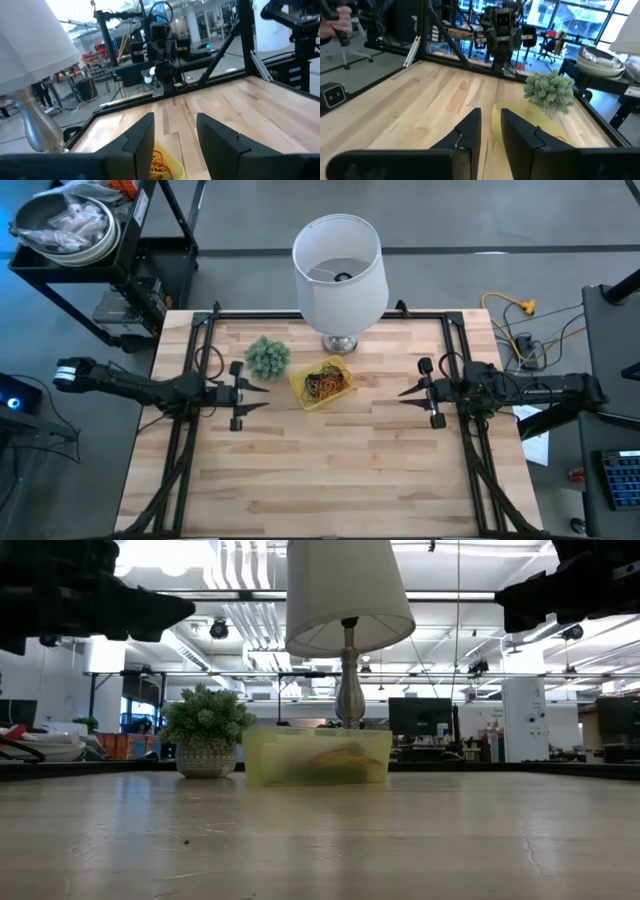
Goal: Pick and place rubber bands into bin
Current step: Return to Home Position
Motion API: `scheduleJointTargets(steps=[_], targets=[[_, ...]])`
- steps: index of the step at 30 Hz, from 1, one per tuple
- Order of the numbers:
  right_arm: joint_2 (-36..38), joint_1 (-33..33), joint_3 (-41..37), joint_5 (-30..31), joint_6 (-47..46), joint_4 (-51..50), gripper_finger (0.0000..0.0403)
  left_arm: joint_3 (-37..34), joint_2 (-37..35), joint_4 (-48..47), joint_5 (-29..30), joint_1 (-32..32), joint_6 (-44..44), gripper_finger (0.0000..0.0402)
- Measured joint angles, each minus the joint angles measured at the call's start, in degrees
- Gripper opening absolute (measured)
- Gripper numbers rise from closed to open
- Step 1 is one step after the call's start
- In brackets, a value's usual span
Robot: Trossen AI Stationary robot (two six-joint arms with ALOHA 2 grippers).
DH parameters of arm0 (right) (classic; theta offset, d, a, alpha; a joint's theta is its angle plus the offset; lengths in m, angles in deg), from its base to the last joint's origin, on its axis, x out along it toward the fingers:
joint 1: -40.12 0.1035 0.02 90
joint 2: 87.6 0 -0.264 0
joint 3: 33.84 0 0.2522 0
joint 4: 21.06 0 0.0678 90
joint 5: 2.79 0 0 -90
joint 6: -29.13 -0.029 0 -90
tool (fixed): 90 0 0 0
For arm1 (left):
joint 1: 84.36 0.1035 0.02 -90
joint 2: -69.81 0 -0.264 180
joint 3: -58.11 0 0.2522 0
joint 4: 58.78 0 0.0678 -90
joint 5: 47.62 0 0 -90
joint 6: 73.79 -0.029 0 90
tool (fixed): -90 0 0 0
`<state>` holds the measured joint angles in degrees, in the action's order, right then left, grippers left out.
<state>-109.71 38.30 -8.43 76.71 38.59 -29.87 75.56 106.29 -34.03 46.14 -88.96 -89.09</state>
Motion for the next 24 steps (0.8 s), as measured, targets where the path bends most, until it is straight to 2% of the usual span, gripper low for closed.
scheduleJointTargets(steps=[9,17,24], targets=[[2.3,0.0,-0.1,0.0,-0.3,-1.0,0.0068,-2.2,-5.7,-3.4,0.2,0.0,0.1,0.0132],[3.3,0.0,-1.8,0.2,-1.7,-1.3,0.0068,-2.2,-6.3,-3.6,1.9,0.0,0.1,0.0132],[8.2,0.0,-4.8,1.4,-2.0,-1.3,0.0068,-3.2,-6.4,-3.9,3.3,0.0,1.2,0.0132]])
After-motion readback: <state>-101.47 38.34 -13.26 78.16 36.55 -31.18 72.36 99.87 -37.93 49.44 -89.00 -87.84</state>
